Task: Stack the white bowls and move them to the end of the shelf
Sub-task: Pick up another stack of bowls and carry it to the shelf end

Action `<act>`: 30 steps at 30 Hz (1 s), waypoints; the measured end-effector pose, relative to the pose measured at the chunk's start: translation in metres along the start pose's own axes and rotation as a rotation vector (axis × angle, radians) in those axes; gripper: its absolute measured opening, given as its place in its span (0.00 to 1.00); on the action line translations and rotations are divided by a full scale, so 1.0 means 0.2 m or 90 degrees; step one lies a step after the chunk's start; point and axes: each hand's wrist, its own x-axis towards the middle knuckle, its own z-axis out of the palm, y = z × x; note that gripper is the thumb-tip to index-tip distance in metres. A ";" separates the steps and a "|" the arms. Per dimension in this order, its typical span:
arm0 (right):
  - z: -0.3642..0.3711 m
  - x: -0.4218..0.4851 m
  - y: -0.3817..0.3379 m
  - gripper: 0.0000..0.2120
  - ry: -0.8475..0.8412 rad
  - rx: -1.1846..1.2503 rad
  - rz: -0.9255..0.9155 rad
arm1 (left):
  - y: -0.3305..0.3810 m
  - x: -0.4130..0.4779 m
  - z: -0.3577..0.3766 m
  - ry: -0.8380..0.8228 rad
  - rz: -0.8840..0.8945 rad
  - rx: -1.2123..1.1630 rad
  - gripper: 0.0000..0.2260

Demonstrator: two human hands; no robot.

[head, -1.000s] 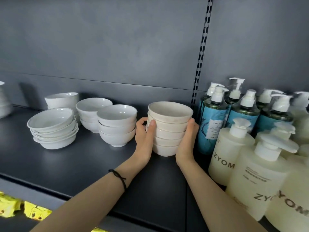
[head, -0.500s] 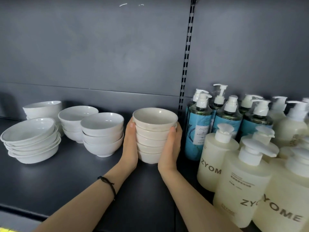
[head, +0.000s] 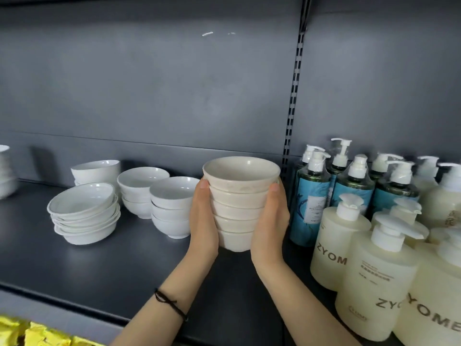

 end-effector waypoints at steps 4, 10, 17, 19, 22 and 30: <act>0.09 -0.08 -0.14 0.29 -0.038 -0.007 0.030 | 0.16 -0.08 -0.07 0.041 -0.014 0.012 0.23; 0.38 -0.24 -0.28 0.33 -0.092 0.040 0.101 | 0.48 -0.15 -0.29 0.085 0.112 0.057 0.17; 0.88 -0.53 -0.31 0.36 -0.162 0.083 0.174 | 0.82 -0.19 -0.77 0.192 0.162 0.115 0.28; 1.03 -0.66 -0.30 0.34 -0.207 0.108 0.189 | 0.90 -0.21 -0.94 0.210 0.179 0.143 0.30; 1.26 -0.86 -0.31 0.29 -0.244 0.154 0.206 | 1.04 -0.25 -1.20 0.259 0.189 0.170 0.28; 1.82 -1.33 -0.27 0.33 -0.330 0.218 0.274 | 1.31 -0.30 -1.89 0.360 0.210 0.233 0.29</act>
